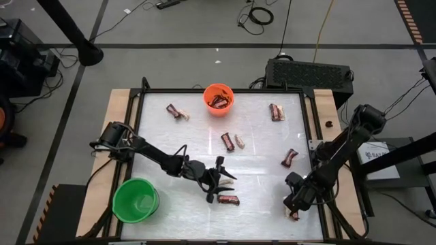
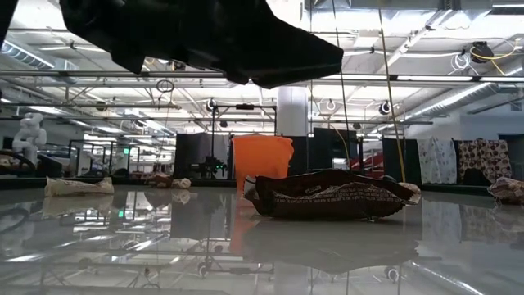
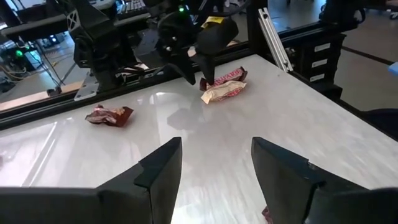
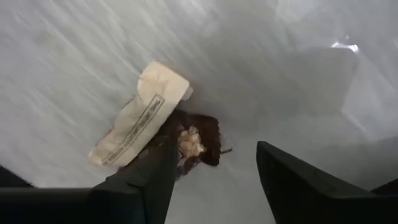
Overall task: Sort candy by brand, put in halloween buckets
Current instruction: Put the brown chocolate bar into the orange bucket
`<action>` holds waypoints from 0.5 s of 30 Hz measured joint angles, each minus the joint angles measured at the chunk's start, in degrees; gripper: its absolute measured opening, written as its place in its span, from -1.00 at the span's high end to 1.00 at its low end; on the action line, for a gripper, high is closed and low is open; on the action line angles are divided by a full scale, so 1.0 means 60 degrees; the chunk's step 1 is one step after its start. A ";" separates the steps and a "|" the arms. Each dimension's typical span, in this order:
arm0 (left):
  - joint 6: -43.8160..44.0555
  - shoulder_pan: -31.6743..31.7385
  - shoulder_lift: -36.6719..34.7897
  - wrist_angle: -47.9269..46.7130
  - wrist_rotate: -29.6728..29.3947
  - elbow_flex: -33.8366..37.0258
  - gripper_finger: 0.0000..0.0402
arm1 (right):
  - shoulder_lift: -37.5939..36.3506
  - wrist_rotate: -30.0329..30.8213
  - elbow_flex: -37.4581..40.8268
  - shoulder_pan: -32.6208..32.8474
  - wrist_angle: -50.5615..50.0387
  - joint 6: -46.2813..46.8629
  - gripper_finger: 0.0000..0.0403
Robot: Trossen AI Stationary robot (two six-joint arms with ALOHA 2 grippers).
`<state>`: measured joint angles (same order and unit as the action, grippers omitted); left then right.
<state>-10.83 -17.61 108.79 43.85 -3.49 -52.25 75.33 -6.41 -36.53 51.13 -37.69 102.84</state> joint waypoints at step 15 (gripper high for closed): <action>0.0004 0.0000 0.0000 -0.0228 0.0004 0.0000 0.00 | 0.0114 -0.0312 -0.0004 -0.0022 0.0805 -0.0417 0.83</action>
<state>-10.81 -17.61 108.79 42.48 -3.46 -52.25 76.01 -8.29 -36.56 51.00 -32.86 100.34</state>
